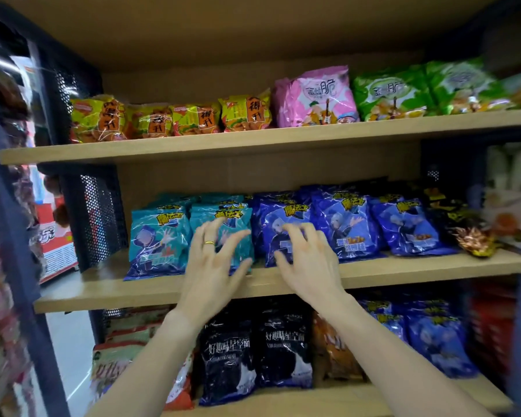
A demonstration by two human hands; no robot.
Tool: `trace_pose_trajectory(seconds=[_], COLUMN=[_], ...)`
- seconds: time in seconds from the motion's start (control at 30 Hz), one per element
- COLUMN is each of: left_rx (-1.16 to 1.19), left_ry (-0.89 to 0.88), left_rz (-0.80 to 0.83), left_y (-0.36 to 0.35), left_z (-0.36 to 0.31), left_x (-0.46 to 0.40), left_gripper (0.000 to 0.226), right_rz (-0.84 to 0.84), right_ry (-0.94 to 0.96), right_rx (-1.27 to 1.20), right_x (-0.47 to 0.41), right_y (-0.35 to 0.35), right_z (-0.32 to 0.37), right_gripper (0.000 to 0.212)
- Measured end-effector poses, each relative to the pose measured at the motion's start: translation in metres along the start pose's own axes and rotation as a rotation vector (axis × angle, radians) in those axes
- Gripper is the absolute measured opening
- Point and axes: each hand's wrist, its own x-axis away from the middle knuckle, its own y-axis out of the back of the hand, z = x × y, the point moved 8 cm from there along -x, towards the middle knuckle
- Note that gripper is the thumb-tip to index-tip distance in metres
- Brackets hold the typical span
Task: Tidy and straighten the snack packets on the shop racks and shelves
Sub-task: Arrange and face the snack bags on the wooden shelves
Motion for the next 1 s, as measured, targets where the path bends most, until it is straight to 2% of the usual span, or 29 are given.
trace_pose_trajectory(seconds=[0.13, 0.3, 0.37, 0.43, 0.57, 0.63, 0.73, 0.8, 0.9, 1.0], left_rx=[0.108, 0.236, 0.236, 0.156, 0.074, 0.064, 0.075, 0.088, 0.092, 0.053], left_ry=[-0.151, -0.1, -0.059, -0.033, -0.038, -0.045, -0.044, -0.044, -0.044, -0.033], left_rz=[0.076, 0.343, 0.442, 0.503, 0.492, 0.46, 0.41, 0.405, 0.399, 0.415], left_y=[-0.039, -0.093, -0.105, -0.111, -0.109, -0.11, -0.112, -0.113, -0.112, -0.114], left_z=[-0.08, -0.148, -0.161, -0.165, -0.168, -0.169, -0.168, -0.17, -0.171, -0.171], left_x=[-0.016, -0.035, -0.038, -0.039, -0.036, -0.035, -0.033, -0.032, -0.031, -0.032], left_gripper=[0.047, 0.045, 0.047, 0.052, 0.053, 0.051, 0.049, 0.048, 0.048, 0.049], right_rz=[-0.04, -0.055, 0.015, 0.132, 0.232, 0.147, -0.145, -0.187, 0.037, 0.199], right_ry=[-0.129, -0.317, -0.397, -0.393, -0.32, -0.29, -0.291, -0.395, -0.543, -0.561], right_rx=[0.164, 0.257, 0.256, 0.25, 0.189, 0.148, 0.144, 0.137, 0.087, 0.062], right_x=[0.012, 0.033, 0.037, 0.036, 0.032, 0.035, 0.041, 0.04, 0.029, 0.021], right_y=[0.025, 0.056, 0.06, 0.054, 0.052, 0.067, 0.109, 0.127, 0.121, 0.11], right_z=[-0.077, -0.177, -0.209, -0.225, -0.226, -0.23, -0.257, -0.291, -0.333, -0.352], right_gripper=[0.05, 0.046, 0.045, 0.048, 0.052, 0.046, 0.035, 0.046, 0.071, 0.082])
